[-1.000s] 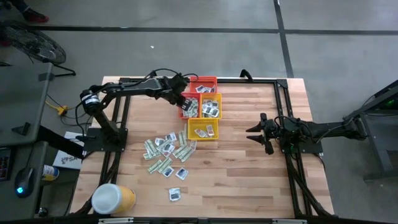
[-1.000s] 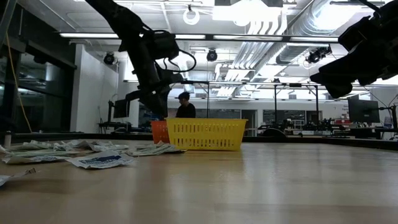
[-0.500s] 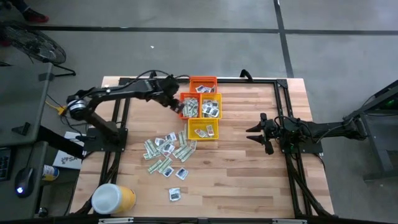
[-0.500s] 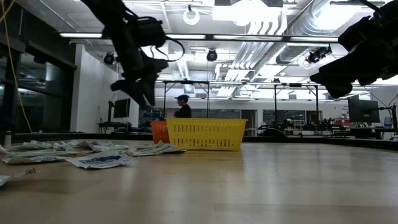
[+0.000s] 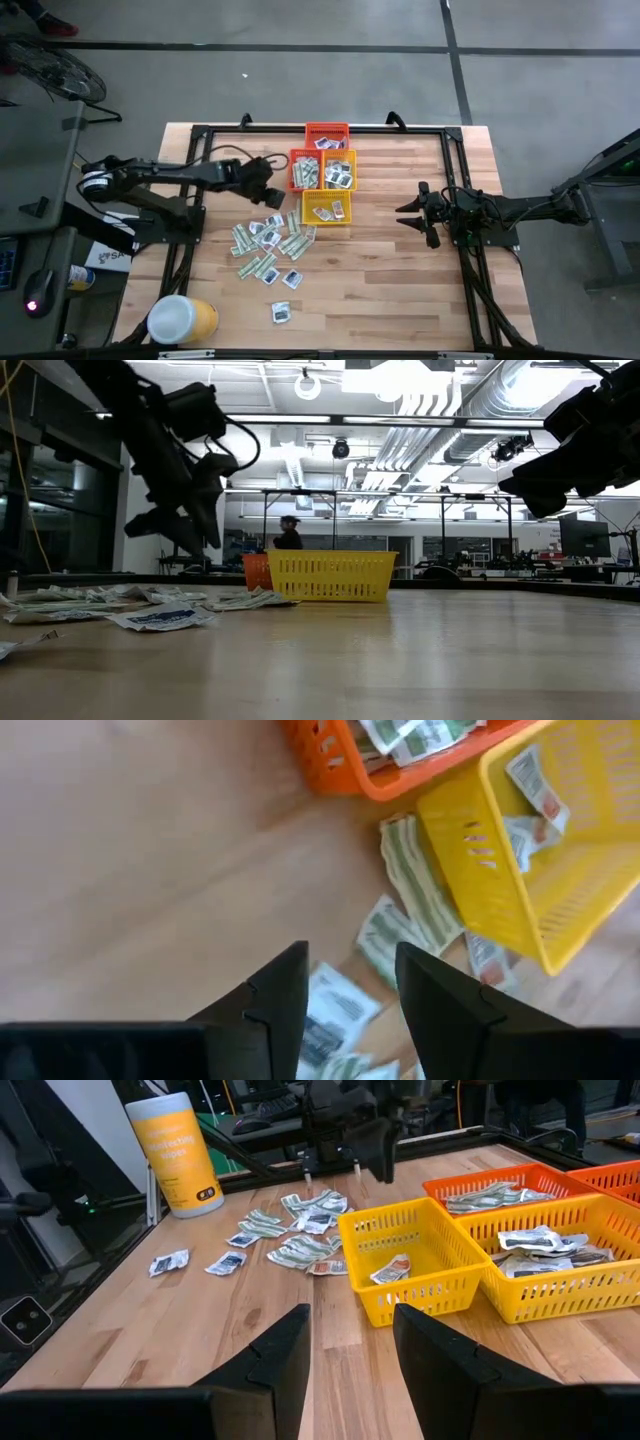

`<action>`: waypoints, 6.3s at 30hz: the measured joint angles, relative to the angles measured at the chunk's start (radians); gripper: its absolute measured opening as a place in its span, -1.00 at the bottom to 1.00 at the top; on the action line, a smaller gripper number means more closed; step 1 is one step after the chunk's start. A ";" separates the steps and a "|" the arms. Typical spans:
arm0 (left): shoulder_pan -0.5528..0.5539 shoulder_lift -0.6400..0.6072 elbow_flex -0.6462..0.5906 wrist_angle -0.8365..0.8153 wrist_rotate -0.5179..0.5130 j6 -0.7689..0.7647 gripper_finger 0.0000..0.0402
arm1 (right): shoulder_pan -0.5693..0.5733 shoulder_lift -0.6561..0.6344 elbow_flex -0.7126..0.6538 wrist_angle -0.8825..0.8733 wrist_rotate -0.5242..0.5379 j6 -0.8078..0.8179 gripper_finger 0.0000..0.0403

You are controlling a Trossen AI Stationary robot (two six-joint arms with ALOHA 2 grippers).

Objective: Pick & Place First Aid Supplies
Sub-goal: Put the bandage into the bottom orange bin

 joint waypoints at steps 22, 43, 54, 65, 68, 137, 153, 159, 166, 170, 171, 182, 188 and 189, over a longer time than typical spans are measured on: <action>-0.108 0.146 -0.125 0.473 -0.067 -0.274 -0.09 | 0.000 0.000 0.000 0.000 0.000 0.000 -0.31; -0.106 0.319 -0.125 0.705 -0.114 -0.271 0.20 | 0.000 0.000 0.000 0.000 0.000 0.000 -0.31; -0.105 0.326 -0.125 0.709 -0.137 -0.264 0.20 | 0.000 0.000 0.000 0.000 0.000 0.000 -0.31; -0.107 0.334 -0.125 0.740 -0.135 -0.271 0.20 | 0.000 0.000 0.000 0.000 0.000 0.000 -0.31; -0.113 0.351 -0.124 0.751 -0.137 -0.271 0.20 | 0.000 0.000 0.000 0.000 0.000 0.000 -0.31; -0.112 -0.109 -0.151 0.353 -0.190 -0.237 -1.00 | 0.000 0.000 0.000 0.000 0.000 0.000 -0.31; 0.038 -0.118 -0.079 0.367 -0.193 -0.168 -1.00 | 0.000 0.000 0.000 0.000 0.000 0.000 -0.31; 0.097 -0.045 -0.022 0.337 -0.187 -0.120 -1.00 | 0.000 0.000 0.000 0.000 0.000 0.000 -0.31; 0.152 0.096 0.078 0.340 -0.152 -0.071 -1.00 | 0.000 0.000 0.000 0.000 0.000 0.000 -0.31; 0.173 0.176 0.138 0.339 -0.117 -0.053 -1.00 | 0.000 0.000 0.000 0.000 0.000 0.000 -0.31; 0.174 0.195 0.152 0.340 -0.111 -0.053 -1.00 | 0.000 0.000 0.000 0.000 0.000 0.000 -0.31; 0.185 0.350 0.247 0.351 -0.059 -0.049 -1.00 | 0.000 0.000 0.000 0.000 0.000 0.000 -0.31; 0.185 0.387 0.250 0.348 -0.059 -0.053 -0.99 | 0.000 0.000 0.000 0.000 0.000 0.000 -0.31; 0.185 0.391 0.250 0.343 -0.058 -0.052 -0.98 | 0.000 0.000 0.000 0.000 0.000 0.000 -0.31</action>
